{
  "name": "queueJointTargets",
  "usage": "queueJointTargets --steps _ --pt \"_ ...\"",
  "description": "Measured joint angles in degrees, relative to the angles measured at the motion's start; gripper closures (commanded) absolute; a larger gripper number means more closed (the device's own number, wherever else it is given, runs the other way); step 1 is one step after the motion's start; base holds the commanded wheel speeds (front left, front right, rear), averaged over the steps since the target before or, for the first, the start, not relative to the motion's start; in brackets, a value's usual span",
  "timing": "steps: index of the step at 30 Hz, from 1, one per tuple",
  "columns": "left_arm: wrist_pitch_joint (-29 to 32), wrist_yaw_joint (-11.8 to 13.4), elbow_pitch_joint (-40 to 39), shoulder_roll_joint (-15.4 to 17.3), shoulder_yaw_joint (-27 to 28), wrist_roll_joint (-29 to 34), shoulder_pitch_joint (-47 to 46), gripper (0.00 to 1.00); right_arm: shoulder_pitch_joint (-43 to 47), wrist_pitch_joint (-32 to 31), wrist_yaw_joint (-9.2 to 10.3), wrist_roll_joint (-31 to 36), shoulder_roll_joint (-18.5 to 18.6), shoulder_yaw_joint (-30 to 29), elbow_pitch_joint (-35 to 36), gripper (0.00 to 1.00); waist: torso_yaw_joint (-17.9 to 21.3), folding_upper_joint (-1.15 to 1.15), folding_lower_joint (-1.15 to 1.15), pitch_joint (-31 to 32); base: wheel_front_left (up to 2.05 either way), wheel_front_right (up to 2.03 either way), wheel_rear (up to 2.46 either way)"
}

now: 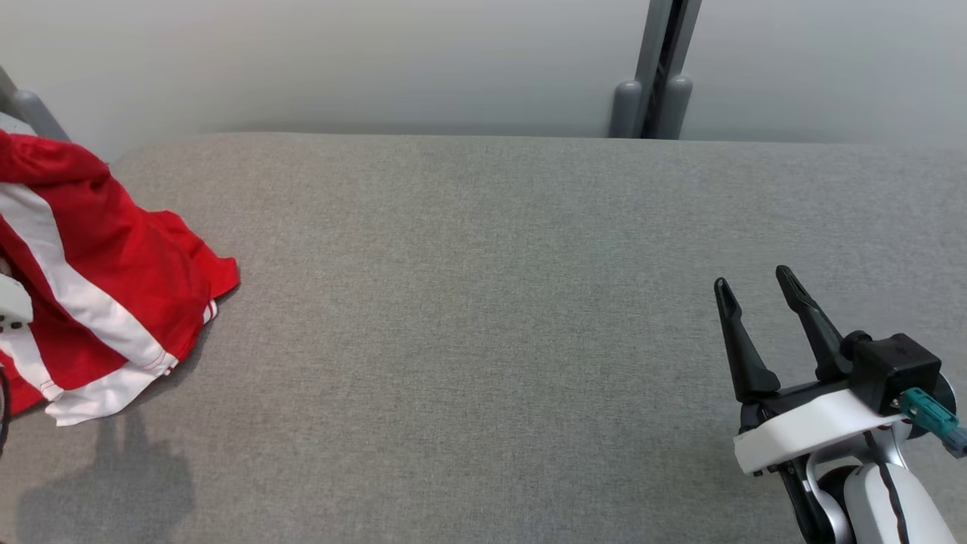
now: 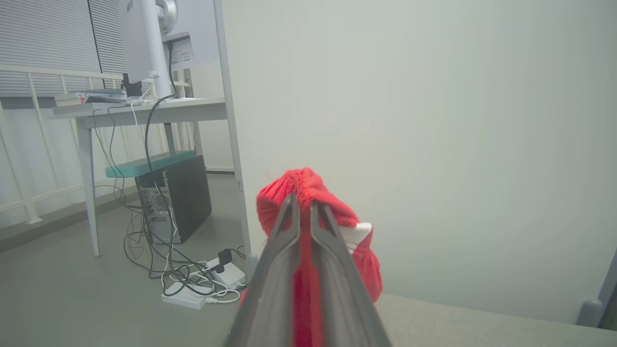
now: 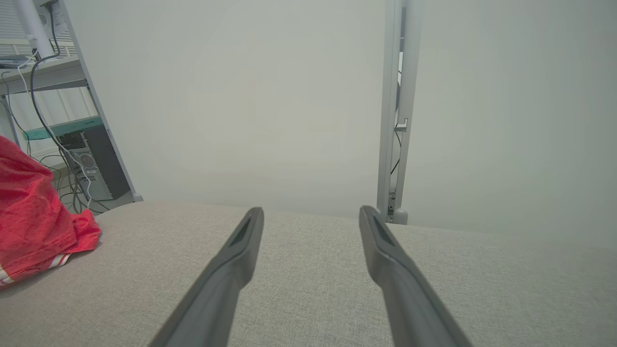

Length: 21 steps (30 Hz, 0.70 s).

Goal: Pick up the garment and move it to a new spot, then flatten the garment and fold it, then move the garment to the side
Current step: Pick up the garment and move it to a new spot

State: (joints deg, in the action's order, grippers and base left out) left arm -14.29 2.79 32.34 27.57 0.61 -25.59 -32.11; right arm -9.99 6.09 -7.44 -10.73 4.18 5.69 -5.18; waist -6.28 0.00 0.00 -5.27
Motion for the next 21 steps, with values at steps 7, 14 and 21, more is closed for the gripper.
queueJointTargets --steps 7,14,21 --pt "6.0 6.0 -23.1 -2.0 0.2 -0.2 13.1 1.0 1.4 0.0 0.0 0.1 -0.5 -0.2 1.1 0.0 3.2 0.0 0.0 1.8 0.0 0.0 0.0" --pt "11.0 9.9 -41.0 -3.8 -2.2 0.9 21.7 1.0 2.4 -0.3 0.0 0.1 -0.8 -0.1 2.1 0.0 7.3 0.0 0.0 2.5 0.0 0.0 0.0" --pt "13.2 10.4 -47.1 -7.2 -8.0 1.7 22.3 1.0 2.3 -0.5 0.0 -0.1 -1.1 0.6 2.6 0.0 12.8 0.0 0.0 1.6 0.0 0.0 0.0"
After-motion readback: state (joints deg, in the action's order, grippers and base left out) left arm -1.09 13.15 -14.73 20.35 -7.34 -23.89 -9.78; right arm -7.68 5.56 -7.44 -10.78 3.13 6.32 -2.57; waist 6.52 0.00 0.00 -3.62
